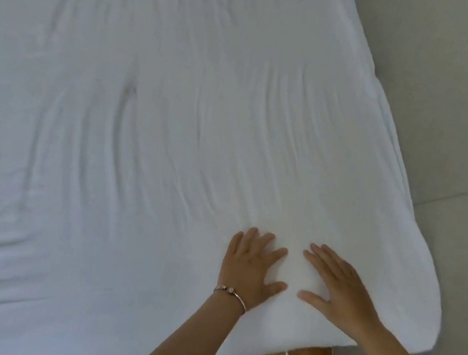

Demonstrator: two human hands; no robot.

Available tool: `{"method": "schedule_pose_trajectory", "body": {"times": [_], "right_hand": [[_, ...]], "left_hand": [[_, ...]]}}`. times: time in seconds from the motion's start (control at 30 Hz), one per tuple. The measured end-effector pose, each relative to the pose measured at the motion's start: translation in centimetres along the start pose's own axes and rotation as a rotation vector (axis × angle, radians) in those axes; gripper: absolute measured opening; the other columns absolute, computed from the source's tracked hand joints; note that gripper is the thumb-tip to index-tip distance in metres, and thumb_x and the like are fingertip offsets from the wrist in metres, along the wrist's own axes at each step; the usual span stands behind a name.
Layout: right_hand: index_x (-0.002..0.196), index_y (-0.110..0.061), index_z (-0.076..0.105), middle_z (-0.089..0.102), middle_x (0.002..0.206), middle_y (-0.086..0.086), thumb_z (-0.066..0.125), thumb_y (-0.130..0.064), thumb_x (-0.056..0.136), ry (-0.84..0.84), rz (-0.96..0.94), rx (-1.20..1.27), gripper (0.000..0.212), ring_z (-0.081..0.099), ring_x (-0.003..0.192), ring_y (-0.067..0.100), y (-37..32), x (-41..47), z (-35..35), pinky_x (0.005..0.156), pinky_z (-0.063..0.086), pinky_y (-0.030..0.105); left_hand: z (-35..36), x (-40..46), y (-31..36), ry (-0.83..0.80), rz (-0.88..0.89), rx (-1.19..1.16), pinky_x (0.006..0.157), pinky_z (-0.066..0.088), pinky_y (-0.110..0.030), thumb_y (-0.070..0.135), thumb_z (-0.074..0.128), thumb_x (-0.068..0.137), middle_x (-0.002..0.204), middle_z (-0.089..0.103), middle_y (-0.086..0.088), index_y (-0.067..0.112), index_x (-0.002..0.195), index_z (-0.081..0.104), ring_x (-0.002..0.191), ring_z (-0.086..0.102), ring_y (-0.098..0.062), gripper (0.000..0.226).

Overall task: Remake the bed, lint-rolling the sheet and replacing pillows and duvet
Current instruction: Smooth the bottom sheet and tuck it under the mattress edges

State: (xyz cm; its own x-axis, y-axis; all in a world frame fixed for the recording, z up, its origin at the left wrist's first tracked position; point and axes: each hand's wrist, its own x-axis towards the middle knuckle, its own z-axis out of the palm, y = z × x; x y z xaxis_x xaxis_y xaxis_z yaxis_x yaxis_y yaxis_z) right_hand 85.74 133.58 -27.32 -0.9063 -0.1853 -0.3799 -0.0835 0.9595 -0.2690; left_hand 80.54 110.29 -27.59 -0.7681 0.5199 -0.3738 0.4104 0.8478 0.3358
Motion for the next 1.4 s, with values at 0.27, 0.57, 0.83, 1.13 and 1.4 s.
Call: {"method": "schedule_pose_trajectory", "body": {"times": [0.27, 0.57, 0.83, 1.13, 1.4], "right_hand": [[0.149, -0.026, 0.037, 0.033, 0.155, 0.003, 0.054, -0.049, 0.094, 0.093, 0.483, 0.116, 0.062, 0.026, 0.141, 0.024, 8.2, -7.0, -2.5, 0.112, 0.032, 0.038], [0.152, -0.015, 0.02, 0.024, 0.157, 0.007, 0.047, -0.063, 0.092, 0.282, 0.925, 0.411, 0.081, 0.022, 0.142, 0.03, 8.6, -9.0, -0.9, 0.099, 0.042, 0.044], [0.109, -0.015, 0.067, 0.068, 0.11, 0.005, 0.056, -0.033, 0.098, 0.564, 1.07, 0.514, 0.024, 0.061, 0.103, 0.026, 12.3, -7.2, -0.8, 0.073, 0.041, 0.03], [0.061, -0.007, 0.064, 0.058, 0.059, 0.01, 0.068, 0.003, 0.07, 0.753, 0.834, -0.004, 0.014, 0.054, 0.036, 0.027, 13.5, -7.6, 1.9, 0.035, 0.042, 0.029], [0.078, -0.001, 0.064, 0.059, 0.081, 0.021, 0.08, 0.005, 0.073, 0.57, 1.142, 0.2, 0.018, 0.061, 0.06, 0.039, 11.3, -5.8, 2.0, 0.048, 0.048, 0.038]], "left_hand": [[1.1, 1.6, 12.1, 0.0, -0.028, -0.082, 0.11, 0.022, -0.039, 0.058, 0.052, 0.088, 0.151, 0.029, 0.007, 0.038, 0.144, 0.034, 0.137, 0.023, -0.027, 0.062], [1.0, 8.8, 19.4, -0.074, 0.142, 0.079, 0.105, 0.032, -0.038, 0.045, 0.041, 0.099, 0.155, 0.023, 0.005, 0.033, 0.149, 0.028, 0.133, 0.029, -0.026, 0.053], [-1.0, 17.4, 22.3, -0.09, 0.229, 0.109, 0.083, 0.046, -0.034, 0.04, 0.048, 0.098, 0.141, 0.035, 0.008, 0.028, 0.139, 0.042, 0.115, 0.053, -0.021, 0.044], [0.2, 19.1, 22.7, -0.065, 0.325, -0.193, 0.073, 0.044, -0.029, 0.006, 0.058, 0.087, 0.096, 0.06, -0.002, 0.011, 0.088, 0.063, 0.091, 0.058, -0.021, 0.007], [1.6, 20.7, 21.7, -0.153, 0.445, -0.242, 0.077, 0.048, -0.037, 0.009, 0.058, 0.09, 0.098, 0.057, -0.006, 0.007, 0.091, 0.063, 0.09, 0.058, -0.026, 0.005]]}}
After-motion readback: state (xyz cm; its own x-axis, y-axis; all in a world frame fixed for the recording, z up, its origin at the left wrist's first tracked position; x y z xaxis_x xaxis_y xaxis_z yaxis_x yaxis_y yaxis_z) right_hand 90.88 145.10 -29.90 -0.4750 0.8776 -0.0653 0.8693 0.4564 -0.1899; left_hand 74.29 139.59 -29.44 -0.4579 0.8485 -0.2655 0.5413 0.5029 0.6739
